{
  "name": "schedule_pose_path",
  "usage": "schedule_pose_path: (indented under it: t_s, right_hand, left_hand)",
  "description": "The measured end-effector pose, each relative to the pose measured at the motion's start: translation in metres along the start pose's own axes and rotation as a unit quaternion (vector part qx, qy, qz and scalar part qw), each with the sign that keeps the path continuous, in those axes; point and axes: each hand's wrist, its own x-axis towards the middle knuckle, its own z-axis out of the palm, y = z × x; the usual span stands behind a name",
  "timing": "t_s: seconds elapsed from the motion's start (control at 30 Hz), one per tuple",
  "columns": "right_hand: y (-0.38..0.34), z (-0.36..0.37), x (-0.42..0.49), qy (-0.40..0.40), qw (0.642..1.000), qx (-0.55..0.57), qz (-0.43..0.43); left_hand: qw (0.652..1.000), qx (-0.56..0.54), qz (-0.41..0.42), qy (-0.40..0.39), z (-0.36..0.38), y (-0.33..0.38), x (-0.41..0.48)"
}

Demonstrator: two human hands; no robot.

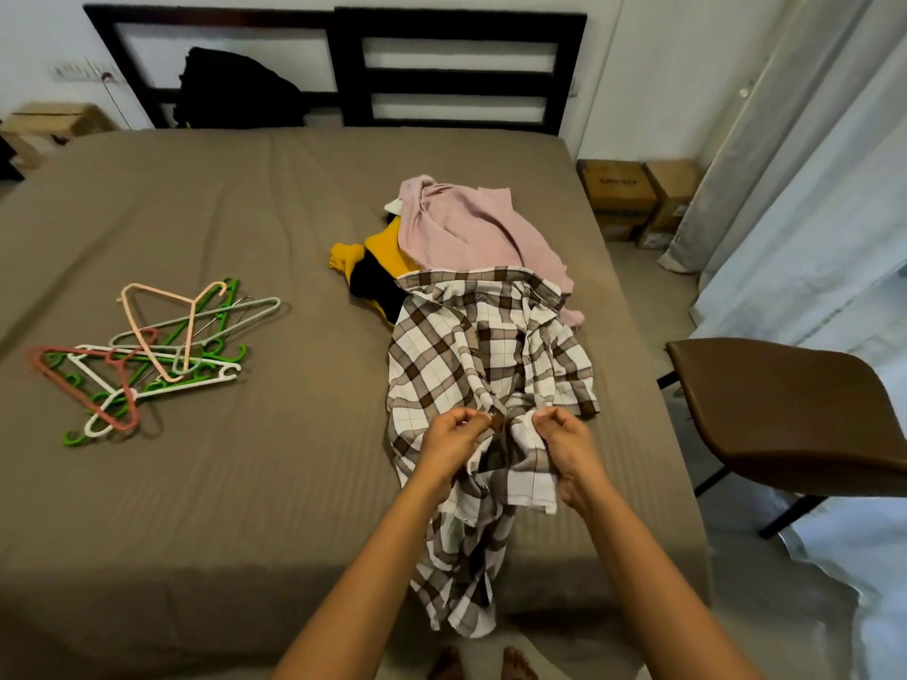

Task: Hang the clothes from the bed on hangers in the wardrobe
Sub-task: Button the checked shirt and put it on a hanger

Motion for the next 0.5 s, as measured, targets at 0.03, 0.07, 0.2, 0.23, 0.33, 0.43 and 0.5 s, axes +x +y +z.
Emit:
schedule_pose_path:
  t_s: [0.03, 0.07, 0.2, 0.23, 0.33, 0.43, 0.5]
  right_hand:
    - [-0.004, 0.000, -0.001, -0.012, 1.000, -0.014, 0.004]
    - [-0.007, 0.000, -0.001, -0.036, 0.999, -0.013, 0.016]
    - [-0.017, -0.004, -0.007, -0.129, 0.988, 0.058, 0.059]
    - [-0.017, -0.004, -0.009, -0.130, 0.988, 0.058, 0.063]
    - [-0.014, -0.004, -0.011, -0.110, 0.989, 0.062, 0.076]
    - [-0.004, -0.004, -0.011, -0.042, 0.991, 0.084, 0.097]
    - [0.004, -0.005, -0.009, 0.003, 0.994, 0.045, 0.095]
  left_hand:
    - [1.000, -0.006, -0.007, -0.001, 0.000, 0.000, -0.001]
    - [1.000, -0.015, -0.016, -0.001, 0.001, 0.001, -0.002]
    - [0.999, -0.031, -0.026, -0.004, 0.001, 0.003, -0.005]
    - [0.999, -0.026, -0.023, -0.005, 0.000, 0.004, -0.006]
    - [1.000, -0.017, -0.018, -0.004, -0.001, 0.006, -0.010]
    - [1.000, -0.020, -0.019, -0.001, -0.002, 0.006, -0.011]
    - [1.000, -0.020, -0.019, 0.000, -0.001, 0.005, -0.012]
